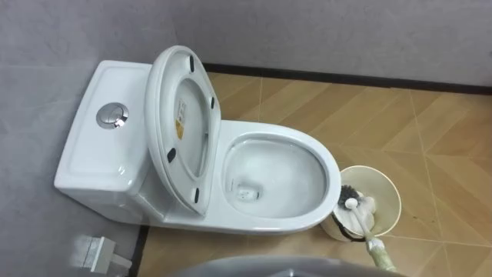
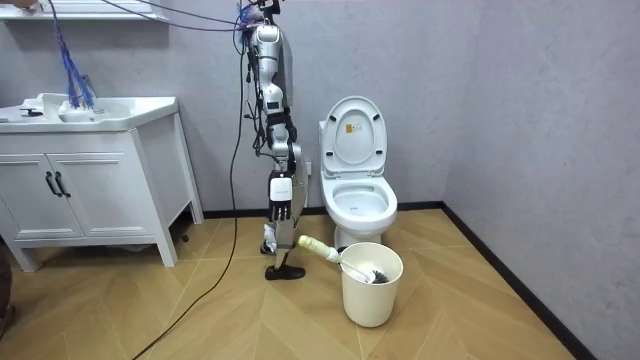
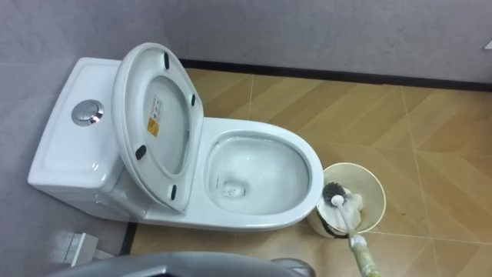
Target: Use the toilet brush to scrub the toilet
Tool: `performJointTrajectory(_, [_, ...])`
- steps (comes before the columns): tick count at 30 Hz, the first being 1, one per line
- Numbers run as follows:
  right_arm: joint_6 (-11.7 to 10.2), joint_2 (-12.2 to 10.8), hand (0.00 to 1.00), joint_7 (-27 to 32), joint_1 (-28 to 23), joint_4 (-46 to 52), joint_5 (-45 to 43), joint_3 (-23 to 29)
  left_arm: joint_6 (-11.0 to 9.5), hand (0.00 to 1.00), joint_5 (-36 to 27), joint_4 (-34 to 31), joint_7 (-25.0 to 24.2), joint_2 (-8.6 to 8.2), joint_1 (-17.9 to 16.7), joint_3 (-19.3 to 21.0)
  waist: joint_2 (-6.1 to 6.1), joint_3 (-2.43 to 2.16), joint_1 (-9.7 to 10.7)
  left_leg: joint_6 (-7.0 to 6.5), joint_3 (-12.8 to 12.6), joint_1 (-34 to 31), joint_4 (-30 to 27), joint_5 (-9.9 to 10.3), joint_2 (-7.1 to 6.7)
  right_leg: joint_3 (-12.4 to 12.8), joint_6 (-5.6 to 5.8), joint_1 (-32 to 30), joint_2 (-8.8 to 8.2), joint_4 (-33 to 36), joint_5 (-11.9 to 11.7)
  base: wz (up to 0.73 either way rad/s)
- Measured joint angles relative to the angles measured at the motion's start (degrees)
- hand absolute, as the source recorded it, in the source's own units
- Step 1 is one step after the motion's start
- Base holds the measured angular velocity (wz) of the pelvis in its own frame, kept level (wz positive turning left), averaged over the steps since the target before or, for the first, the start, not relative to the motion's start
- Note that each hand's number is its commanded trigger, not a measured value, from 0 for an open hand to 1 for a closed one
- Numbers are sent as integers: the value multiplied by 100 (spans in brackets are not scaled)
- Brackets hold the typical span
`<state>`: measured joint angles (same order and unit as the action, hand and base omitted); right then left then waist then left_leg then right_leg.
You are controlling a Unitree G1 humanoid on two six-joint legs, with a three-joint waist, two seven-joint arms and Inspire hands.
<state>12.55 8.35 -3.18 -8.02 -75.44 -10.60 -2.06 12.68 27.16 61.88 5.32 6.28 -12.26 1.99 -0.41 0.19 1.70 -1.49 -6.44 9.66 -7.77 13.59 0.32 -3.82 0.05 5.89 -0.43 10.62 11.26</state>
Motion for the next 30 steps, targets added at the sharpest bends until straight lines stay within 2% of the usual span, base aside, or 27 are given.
performJointTrajectory(9, [-71,24,0,25,45,63,-67,-15,-17,0,-13,4,-182,26,68,-110,-16,3,-36,0,-15,11,1,0,0,31,0,7,4,3,0,0])
performJointTrajectory(11, [-83,23,0,186,53,175,-11,154,-14,0,-25,5,-184,20,43,-89,-16,4,-52,0,-56,32,4,0,7,57,0,10,10,6,0,-6])
performJointTrajectory(15, [-179,21,0,496,89,205,188,164,-17,0,-42,5,-177,24,48,-89,-27,7,-47,1,-77,51,7,0,12,64,0,15,17,0,0,-2])
performJointTrajectory(21, [-401,15,0,1067,119,416,414,346,-101,0,-59,1,-86,25,72,-102,-22,7,-29,1,-79,-1,2,0,12,46,0,-16,14,-4,0,0])
performJointTrajectory(24, [-556,16,0,1307,116,825,564,481,-184,0,-49,-13,-86,33,110,-99,-18,6,-18,1,-85,-73,-3,0,15,50,0,-101,18,-2,-1,0])
performJointTrajectory(28, [-963,5,0,1617,136,1200,831,572,-368,0,-50,-190,-33,55,116,-92,-29,-6,-46,3,-95,-136,-10,-3,19,51,-6,-195,24,0,-8,0])
performJointTrajectory(30, [-1063,5,0,1754,138,1301,881,570,-469,0,-65,-219,68,75,103,-96,-32,-13,-52,3,-123,-139,-10,-4,19,62,-6,-197,25,-6,-8,-2])
